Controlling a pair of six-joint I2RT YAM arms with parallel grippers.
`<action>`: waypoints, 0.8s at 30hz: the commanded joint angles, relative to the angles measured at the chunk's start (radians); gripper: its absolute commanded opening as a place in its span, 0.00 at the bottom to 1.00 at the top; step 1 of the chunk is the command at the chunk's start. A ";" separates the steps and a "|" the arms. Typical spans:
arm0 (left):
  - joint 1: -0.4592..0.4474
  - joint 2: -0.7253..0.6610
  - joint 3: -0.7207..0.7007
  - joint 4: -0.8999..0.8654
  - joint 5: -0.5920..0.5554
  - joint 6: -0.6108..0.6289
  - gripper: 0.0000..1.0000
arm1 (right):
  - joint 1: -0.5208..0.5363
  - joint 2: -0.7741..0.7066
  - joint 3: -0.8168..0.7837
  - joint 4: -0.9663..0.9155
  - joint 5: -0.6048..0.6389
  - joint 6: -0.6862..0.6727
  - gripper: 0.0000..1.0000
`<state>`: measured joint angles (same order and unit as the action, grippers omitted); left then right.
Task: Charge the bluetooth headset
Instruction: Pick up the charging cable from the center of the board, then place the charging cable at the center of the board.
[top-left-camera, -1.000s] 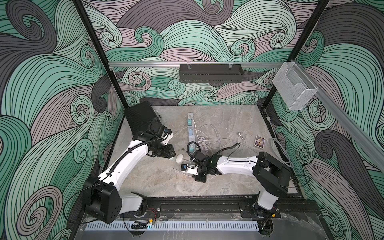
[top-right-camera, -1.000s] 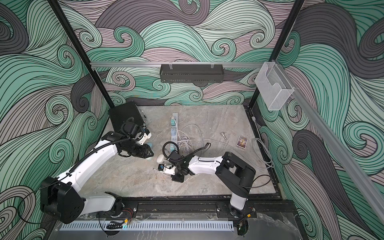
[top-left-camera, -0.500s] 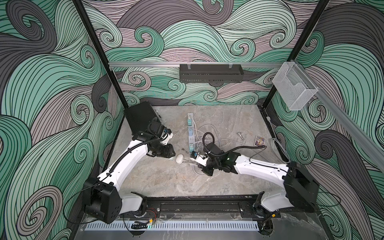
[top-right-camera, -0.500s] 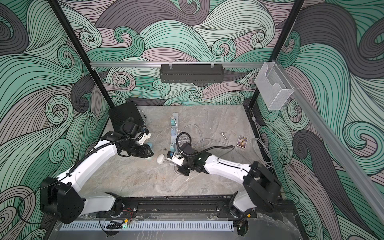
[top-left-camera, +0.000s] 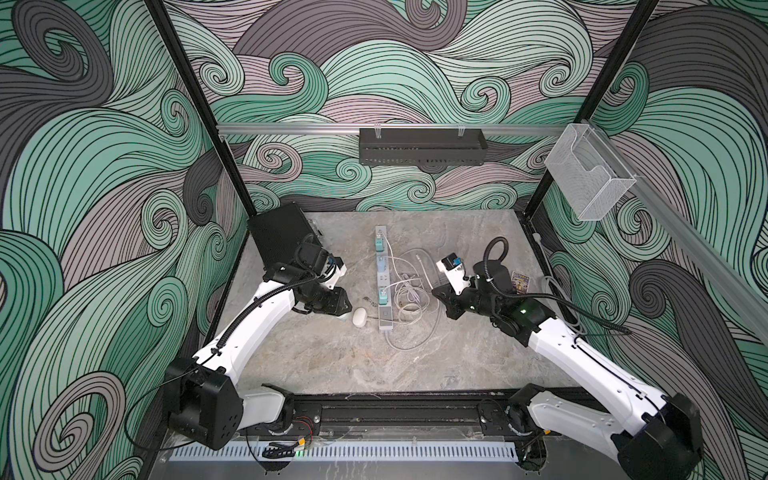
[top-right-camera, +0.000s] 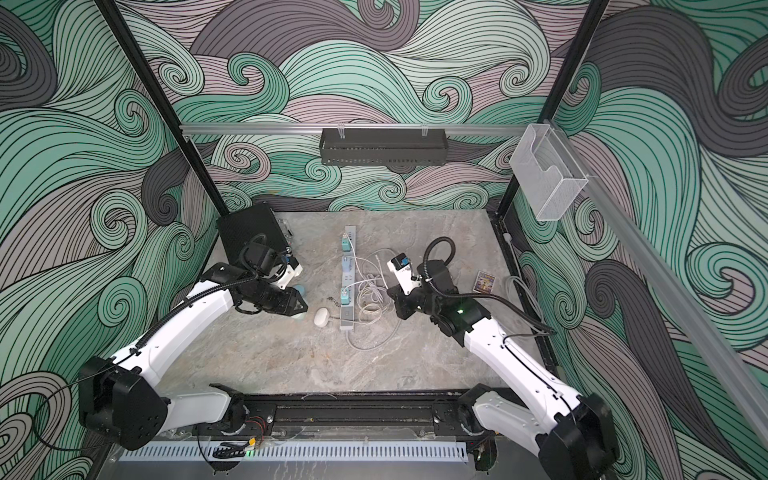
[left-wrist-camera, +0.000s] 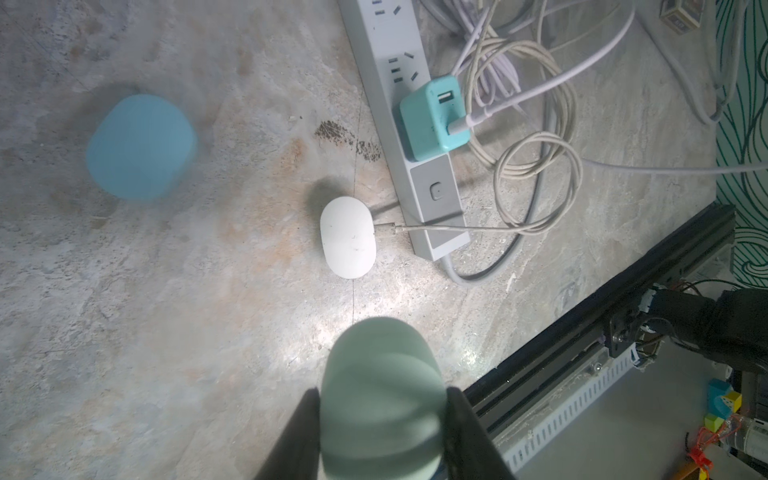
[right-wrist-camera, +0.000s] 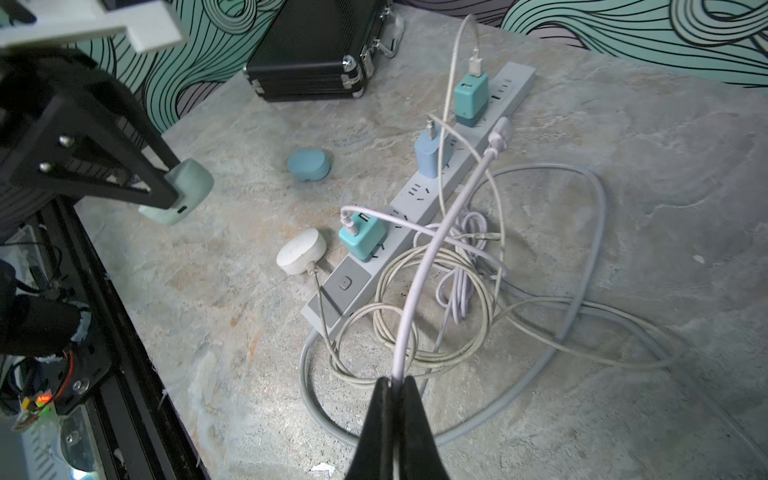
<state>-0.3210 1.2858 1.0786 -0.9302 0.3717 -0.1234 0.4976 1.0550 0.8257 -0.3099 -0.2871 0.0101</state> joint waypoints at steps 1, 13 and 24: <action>0.007 0.008 0.043 0.002 0.033 -0.009 0.24 | -0.085 -0.039 0.051 -0.025 -0.075 0.049 0.00; 0.005 0.021 0.032 0.029 0.060 -0.026 0.24 | -0.195 -0.090 0.068 -0.139 -0.178 -0.048 0.00; 0.006 0.043 0.020 0.064 0.090 -0.018 0.24 | 0.012 -0.028 -0.087 -0.132 -0.062 0.026 0.00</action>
<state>-0.3210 1.3125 1.0786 -0.8780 0.4377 -0.1440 0.4835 1.0039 0.7536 -0.4393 -0.4122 -0.0067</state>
